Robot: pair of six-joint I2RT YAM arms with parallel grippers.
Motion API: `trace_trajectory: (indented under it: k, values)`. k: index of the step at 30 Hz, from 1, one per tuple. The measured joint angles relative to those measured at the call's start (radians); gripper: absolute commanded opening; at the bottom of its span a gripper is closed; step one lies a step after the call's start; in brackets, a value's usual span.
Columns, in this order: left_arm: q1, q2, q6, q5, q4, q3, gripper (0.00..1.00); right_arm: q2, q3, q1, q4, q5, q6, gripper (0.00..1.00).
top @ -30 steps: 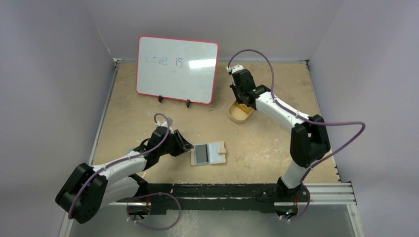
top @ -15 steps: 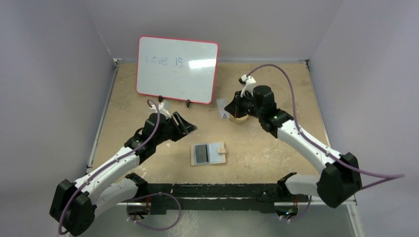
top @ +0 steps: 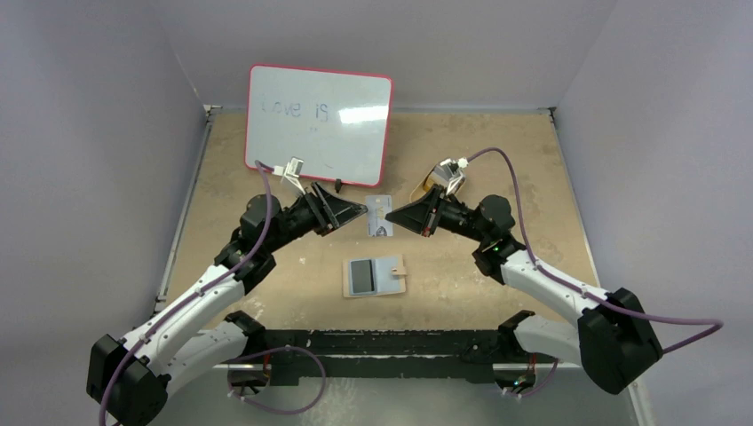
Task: Put the credit cards into the card holder
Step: Pick up the credit card from the storage box.
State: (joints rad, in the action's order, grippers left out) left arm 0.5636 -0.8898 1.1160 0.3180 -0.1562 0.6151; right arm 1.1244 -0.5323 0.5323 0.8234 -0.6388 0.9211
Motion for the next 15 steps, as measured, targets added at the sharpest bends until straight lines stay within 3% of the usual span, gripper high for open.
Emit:
trace_trajectory:
  k: [2, 6, 8, 13, 15]
  values:
    - [0.0, -0.001, 0.009, 0.025, -0.035, 0.0, 0.37, 0.013, 0.001, 0.008, 0.072, -0.019, 0.042, 0.0]
    - [0.0, -0.001, 0.023, 0.053, -0.076, 0.0, 0.01, 0.046, 0.001, 0.027, 0.161, -0.046, 0.095, 0.0]
    - [0.0, -0.001, 0.022, 0.057, -0.078, 0.0, 0.0, 0.057, 0.002, 0.033, 0.176, -0.053, 0.109, 0.03]
    - [0.001, 0.011, 0.015, 0.053, -0.052, 0.0, 0.0, 0.06, 0.008, 0.034, 0.138, -0.051, 0.108, 0.35]
    - [0.002, 0.021, 0.0, 0.035, -0.011, 0.0, 0.0, 0.048, 0.008, 0.037, 0.068, -0.031, 0.087, 0.43]
